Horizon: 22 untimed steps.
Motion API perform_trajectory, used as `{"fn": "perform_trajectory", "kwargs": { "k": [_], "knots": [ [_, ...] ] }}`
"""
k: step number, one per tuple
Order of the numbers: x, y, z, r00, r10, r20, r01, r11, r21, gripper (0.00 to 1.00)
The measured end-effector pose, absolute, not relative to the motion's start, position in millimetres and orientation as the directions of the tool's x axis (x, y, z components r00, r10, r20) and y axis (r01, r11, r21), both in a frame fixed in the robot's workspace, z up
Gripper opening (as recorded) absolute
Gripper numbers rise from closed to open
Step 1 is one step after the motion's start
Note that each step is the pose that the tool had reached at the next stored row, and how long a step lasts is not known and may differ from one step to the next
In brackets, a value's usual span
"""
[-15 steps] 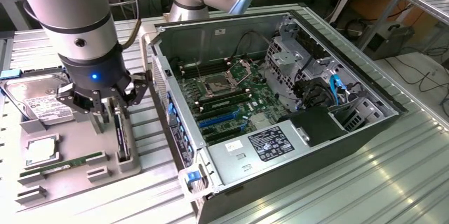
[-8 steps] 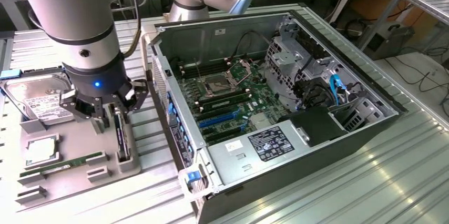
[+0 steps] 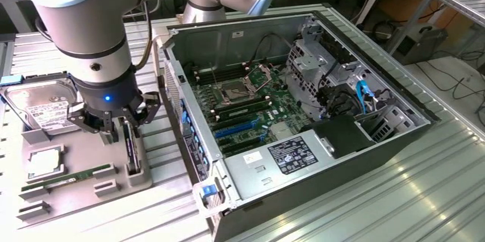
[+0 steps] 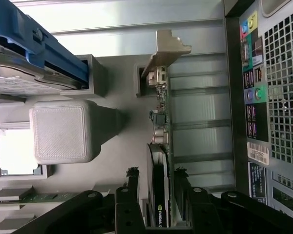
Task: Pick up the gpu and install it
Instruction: 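Pick up the gpu and move the gpu toward the slot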
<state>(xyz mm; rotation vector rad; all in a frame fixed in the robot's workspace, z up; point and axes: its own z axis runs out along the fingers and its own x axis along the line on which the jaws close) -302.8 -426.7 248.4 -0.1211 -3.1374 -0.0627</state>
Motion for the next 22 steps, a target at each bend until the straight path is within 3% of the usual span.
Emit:
{"fn": "perform_trajectory", "kwargs": {
  "k": [14,15,16,22],
  "knots": [
    [-302.9,-423.6,246.1,-0.997,0.082,0.007,0.082,0.996,0.039,0.42],
    [-302.8,-423.6,245.7,-0.997,0.082,0.006,0.082,0.996,0.040,0.41],
    [-302.9,-423.6,245.7,-0.997,0.082,0.007,0.082,0.996,0.039,0.28],
    [-303.2,-423.6,245.6,-0.999,0.035,0.006,0.035,0.999,0.039,0.26]
  ]
}}
